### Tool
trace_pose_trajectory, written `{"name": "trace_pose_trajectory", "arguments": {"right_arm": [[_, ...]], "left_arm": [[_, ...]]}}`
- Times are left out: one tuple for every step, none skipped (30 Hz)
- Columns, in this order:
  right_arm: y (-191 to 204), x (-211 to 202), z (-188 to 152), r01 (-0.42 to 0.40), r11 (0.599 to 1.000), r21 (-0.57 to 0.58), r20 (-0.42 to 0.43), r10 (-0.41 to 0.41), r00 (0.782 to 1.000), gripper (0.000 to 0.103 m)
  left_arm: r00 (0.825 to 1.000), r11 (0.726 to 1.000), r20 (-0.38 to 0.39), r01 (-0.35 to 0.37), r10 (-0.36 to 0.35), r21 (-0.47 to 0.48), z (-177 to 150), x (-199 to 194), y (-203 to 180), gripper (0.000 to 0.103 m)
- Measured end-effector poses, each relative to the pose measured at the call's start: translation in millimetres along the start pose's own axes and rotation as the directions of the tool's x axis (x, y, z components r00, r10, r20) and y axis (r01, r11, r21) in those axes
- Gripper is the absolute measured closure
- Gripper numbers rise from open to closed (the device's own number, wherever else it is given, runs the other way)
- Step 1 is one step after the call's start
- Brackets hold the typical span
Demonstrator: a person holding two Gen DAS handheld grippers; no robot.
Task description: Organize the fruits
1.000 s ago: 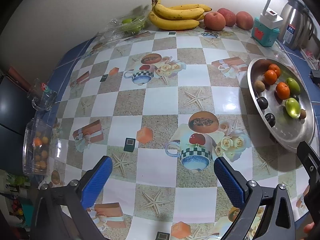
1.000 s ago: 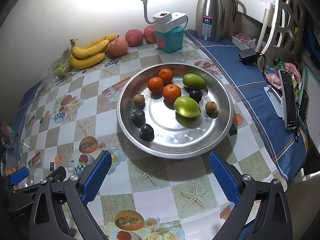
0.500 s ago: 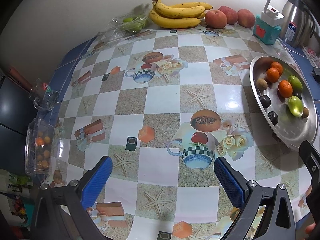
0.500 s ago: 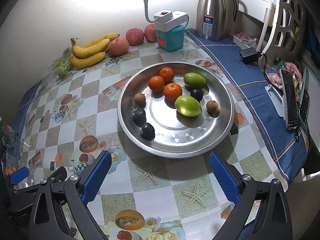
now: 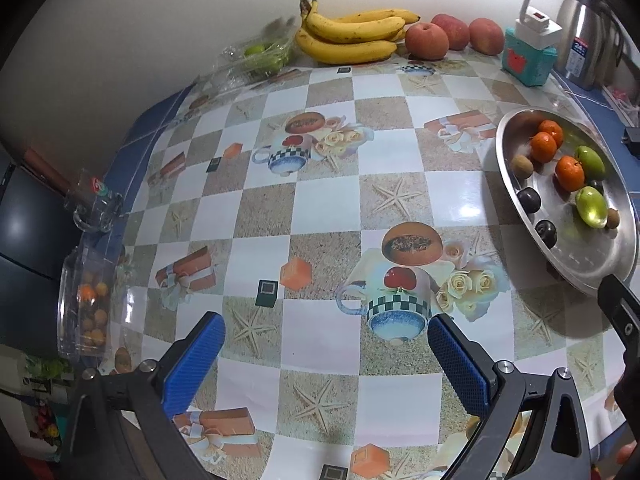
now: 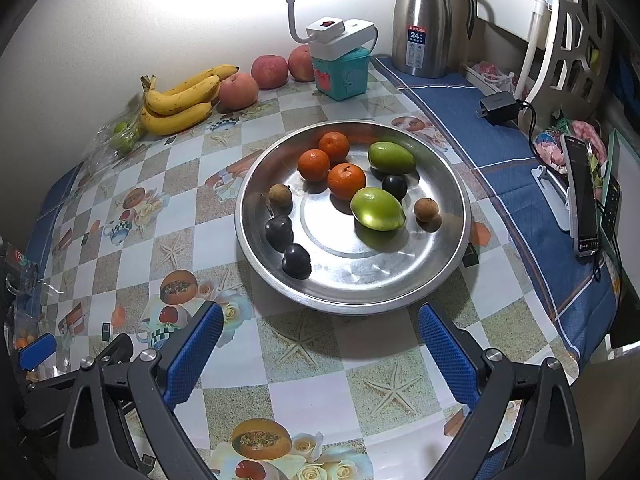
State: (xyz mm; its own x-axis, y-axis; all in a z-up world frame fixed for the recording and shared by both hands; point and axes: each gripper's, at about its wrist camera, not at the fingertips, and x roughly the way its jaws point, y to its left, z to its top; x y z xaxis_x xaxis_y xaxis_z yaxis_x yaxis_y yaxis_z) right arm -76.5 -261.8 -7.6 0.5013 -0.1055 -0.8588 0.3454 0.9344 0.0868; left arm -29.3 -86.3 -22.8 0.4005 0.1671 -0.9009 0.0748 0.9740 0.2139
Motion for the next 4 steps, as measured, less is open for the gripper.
{"name": "trace_pose_trajectory", "arguments": {"right_arm": [[-0.4, 0.0, 0.0, -0.001, 1.000, 0.001, 0.000, 0.001, 1.000, 0.005], [-0.8, 0.1, 0.1, -0.002, 1.000, 0.001, -0.001, 0.002, 1.000, 0.005], [-1.3, 0.2, 0.4, -0.002, 1.000, 0.001, -0.001, 0.002, 1.000, 0.005], [-1.3, 0.2, 0.4, -0.002, 1.000, 0.001, -0.001, 0.002, 1.000, 0.005]], "left_arm": [[1.000, 1.000, 0.000, 0.000, 0.000, 0.002, 0.1, -0.1, -0.4, 0.000], [1.000, 1.000, 0.001, 0.000, 0.000, 0.002, 0.1, -0.2, -0.2, 0.000], [1.000, 1.000, 0.001, -0.001, 0.001, 0.000, 0.0, -0.3, -0.4, 0.000], [1.000, 1.000, 0.003, -0.003, 0.003, -0.004, 0.4, -0.7, 0.1, 0.000]]}}
